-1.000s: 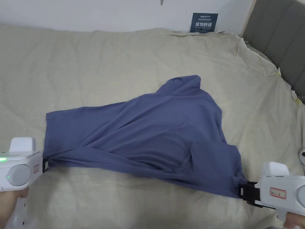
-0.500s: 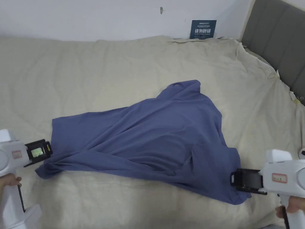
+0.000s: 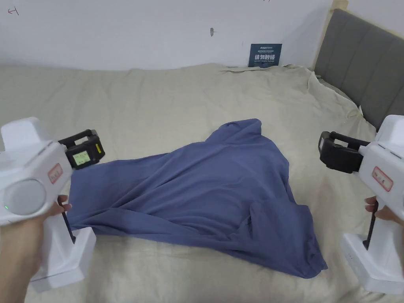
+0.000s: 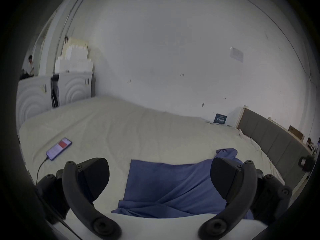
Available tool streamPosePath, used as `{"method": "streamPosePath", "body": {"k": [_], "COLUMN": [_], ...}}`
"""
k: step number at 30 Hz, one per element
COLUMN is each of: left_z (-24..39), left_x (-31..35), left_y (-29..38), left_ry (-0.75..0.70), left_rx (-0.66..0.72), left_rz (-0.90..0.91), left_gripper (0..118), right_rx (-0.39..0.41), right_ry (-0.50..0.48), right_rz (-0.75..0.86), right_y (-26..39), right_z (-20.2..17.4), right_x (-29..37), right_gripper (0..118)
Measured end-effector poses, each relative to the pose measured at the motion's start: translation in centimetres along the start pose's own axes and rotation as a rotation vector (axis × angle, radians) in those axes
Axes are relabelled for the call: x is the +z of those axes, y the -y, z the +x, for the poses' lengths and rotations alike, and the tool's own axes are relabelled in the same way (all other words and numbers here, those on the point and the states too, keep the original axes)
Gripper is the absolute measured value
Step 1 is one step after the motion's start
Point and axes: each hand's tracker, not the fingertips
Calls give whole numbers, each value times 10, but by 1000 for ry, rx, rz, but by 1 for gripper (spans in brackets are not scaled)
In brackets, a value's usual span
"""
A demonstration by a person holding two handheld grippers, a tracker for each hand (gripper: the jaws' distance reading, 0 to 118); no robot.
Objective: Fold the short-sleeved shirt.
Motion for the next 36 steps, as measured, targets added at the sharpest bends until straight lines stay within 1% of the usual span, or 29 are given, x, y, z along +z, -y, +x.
{"method": "streamPosePath", "body": {"k": [3, 6, 7, 9, 11, 12, 13, 15, 16, 17, 18, 19, 20, 21, 22, 26, 36], "left_z": [17, 30, 33, 36, 37, 38, 36, 37, 37, 38, 38, 38, 38, 39, 40, 42, 45], "left_x": [13, 19, 20, 24, 26, 26, 26, 28, 29, 29, 30, 30, 30, 32, 32, 35, 36], "left_y": [20, 37, 42, 48, 51, 52, 53, 55, 56, 56, 56, 57, 57, 58, 59, 59, 57], "left_ry": [14, 12, 18, 37, 51, 56, 57, 53, 51, 49, 54, 67, 75, 79, 84, 101, 119], "left_rx": [-118, -231, -251, -249, -219, -200, -189, -188, -193, -195, -197, -199, -199, -200, -199, -194, -167], "left_rz": [45, 68, 60, 65, 63, 61, 56, 61, 66, 68, 67, 60, 54, 50, 49, 43, 48], "left_gripper": [117, 112, 106, 83, 65, 65, 61, 36, 23, 11, 7, 3, 0, 0, 0, 0, 0], "right_rx": [21, 40, 44, 39, 31, 30, 29, 30, 30, 30, 30, 28, 25, 22, 20, 17, 10], "right_ry": [-36, -55, -67, -80, -101, -107, -111, -124, -130, -132, -137, -143, -145, -144, -136, -146, -148], "right_rz": [33, 47, 48, 54, 52, 51, 48, 52, 53, 55, 55, 54, 56, 57, 57, 44, 25], "right_y": [10, 19, 22, 27, 32, 34, 35, 39, 39, 40, 40, 40, 41, 42, 42, 43, 43], "right_z": [-11, -20, -23, -26, -31, -29, -31, -35, -36, -37, -38, -39, -41, -42, -42, -43, -41], "right_x": [8, 16, 19, 22, 26, 23, 25, 28, 27, 28, 28, 28, 27, 27, 26, 26, 26], "right_gripper": [102, 102, 102, 102, 100, 100, 99, 90, 81, 67, 54, 41, 22, 9, 2, 0, 0]}}
